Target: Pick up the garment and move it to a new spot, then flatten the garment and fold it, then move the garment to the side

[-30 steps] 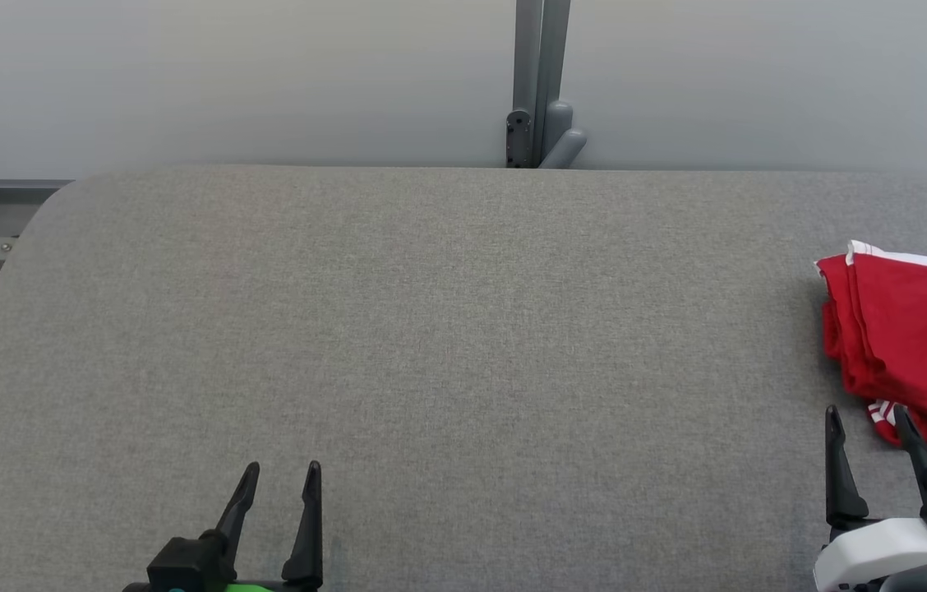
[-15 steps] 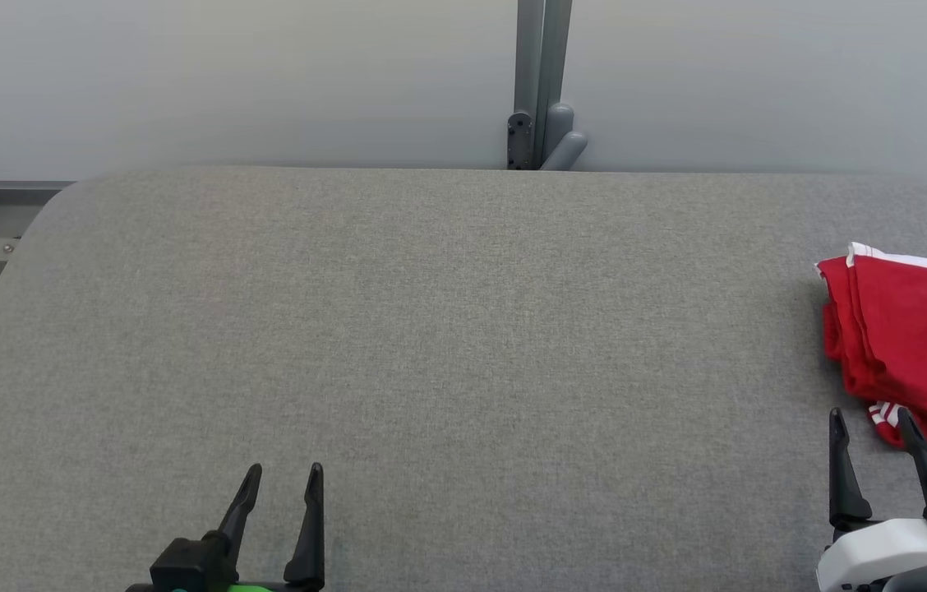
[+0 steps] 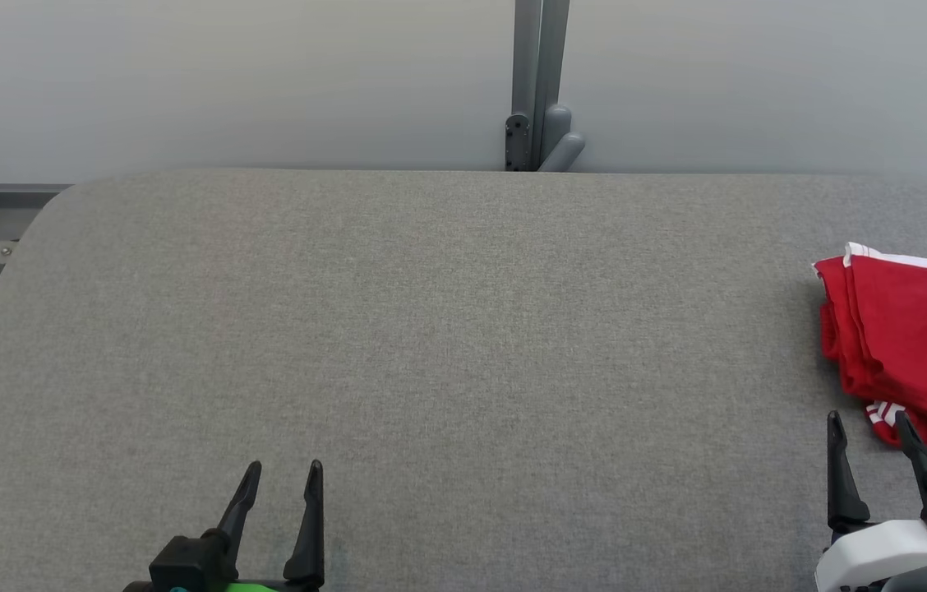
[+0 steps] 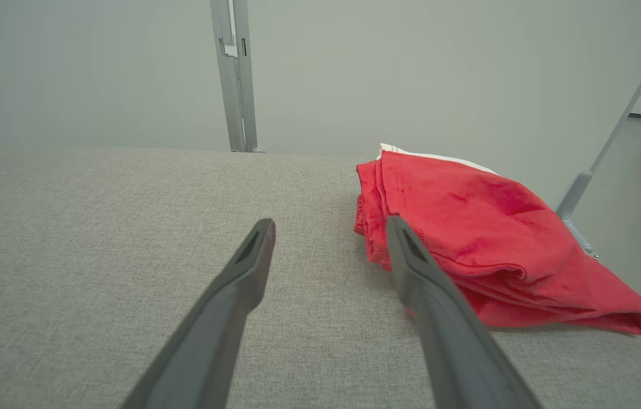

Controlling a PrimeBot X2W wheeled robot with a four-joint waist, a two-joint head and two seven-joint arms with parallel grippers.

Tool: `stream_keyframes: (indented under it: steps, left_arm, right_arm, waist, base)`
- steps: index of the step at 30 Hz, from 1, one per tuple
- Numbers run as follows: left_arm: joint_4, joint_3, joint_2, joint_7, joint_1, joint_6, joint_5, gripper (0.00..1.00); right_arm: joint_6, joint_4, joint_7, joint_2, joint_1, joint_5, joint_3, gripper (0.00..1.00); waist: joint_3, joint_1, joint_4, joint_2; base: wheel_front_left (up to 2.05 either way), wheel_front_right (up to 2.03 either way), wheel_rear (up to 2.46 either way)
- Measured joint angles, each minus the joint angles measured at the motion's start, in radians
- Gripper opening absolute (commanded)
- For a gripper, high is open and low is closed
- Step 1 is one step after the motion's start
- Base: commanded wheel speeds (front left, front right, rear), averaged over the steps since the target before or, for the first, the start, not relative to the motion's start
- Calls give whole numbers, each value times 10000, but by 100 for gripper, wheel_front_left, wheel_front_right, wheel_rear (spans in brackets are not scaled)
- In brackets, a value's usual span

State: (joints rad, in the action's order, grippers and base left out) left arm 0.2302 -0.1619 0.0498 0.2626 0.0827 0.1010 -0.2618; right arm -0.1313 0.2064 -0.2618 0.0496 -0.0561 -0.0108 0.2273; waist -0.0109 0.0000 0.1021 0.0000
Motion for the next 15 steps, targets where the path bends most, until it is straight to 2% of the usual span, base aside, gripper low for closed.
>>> stream_keyframes:
  steps: [15]
  left_arm:
    - [44,-31,0,0,-49,0,-13,100]
  right_arm:
    - [0,82,0,0,6,0,12,100]
  waist:
    - [-2,0,61,0]
  base:
    - [0,0,0]
